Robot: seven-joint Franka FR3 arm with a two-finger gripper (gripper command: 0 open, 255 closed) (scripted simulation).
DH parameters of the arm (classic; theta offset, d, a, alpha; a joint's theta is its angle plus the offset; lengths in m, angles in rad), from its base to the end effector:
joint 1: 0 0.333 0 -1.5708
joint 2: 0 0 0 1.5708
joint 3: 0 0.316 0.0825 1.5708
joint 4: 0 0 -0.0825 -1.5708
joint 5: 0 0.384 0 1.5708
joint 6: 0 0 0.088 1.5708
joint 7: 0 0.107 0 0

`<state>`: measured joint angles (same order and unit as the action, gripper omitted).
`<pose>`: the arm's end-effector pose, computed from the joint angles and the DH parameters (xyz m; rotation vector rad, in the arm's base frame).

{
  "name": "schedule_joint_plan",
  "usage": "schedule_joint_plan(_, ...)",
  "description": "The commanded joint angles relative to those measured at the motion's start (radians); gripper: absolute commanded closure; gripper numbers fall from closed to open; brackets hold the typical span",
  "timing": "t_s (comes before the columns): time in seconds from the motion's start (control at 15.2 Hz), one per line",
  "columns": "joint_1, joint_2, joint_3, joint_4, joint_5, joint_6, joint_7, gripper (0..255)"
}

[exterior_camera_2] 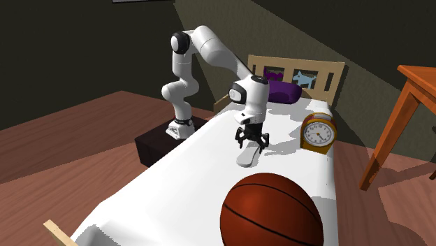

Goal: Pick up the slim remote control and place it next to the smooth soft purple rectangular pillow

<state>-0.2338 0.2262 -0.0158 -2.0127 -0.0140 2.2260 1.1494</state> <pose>0.5721 -0.1460 0.3412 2.3985 -1.9998 -0.0082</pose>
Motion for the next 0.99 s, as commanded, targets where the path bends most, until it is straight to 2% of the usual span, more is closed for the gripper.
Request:
schedule_joint_plan(0.0, 0.000, 0.002, 0.000, -0.001, 0.000, 0.003, 0.000, 0)
schedule_joint_plan(0.26, 0.000, 0.001, 0.000, -0.001, 0.000, 0.003, 0.000, 0)
schedule_joint_plan(0.33, 0.000, 0.001, 0.000, -0.001, 0.000, 0.003, 0.000, 255)
schedule_joint_plan(0.92, 0.000, 0.002, 0.000, -0.001, 0.000, 0.003, 0.000, 255)
